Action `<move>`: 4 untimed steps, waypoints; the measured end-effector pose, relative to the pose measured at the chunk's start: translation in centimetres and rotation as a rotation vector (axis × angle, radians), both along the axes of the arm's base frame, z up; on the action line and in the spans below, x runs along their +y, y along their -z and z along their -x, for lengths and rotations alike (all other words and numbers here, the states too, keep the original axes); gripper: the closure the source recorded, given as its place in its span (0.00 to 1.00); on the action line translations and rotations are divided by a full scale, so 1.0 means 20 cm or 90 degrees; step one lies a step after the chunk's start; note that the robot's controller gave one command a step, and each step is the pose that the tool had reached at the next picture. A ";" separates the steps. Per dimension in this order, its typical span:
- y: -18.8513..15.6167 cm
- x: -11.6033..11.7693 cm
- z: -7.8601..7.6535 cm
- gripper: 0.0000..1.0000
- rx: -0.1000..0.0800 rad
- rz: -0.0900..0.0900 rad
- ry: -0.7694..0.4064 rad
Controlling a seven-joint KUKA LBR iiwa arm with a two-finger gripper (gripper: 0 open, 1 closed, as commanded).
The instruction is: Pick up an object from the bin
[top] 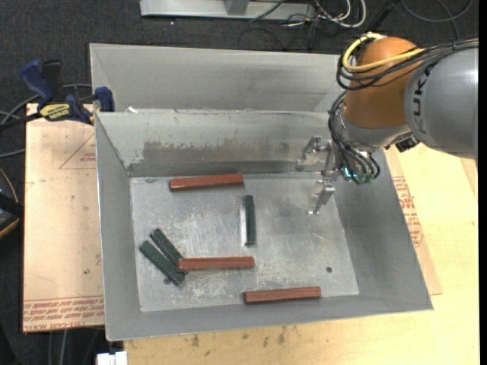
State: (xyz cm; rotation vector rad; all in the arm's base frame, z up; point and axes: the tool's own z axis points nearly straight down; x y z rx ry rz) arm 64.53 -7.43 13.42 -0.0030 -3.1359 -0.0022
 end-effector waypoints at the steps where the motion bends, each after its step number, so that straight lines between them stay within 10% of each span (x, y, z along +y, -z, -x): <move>1: -0.02 0.00 -0.01 0.00 -0.005 0.001 -0.001; 4: 0.22 0.31 0.13 0.00 -0.007 0.001 -0.148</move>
Offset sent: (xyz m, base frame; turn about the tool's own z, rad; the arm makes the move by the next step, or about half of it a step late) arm -0.0268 0.0812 -0.0642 -0.0468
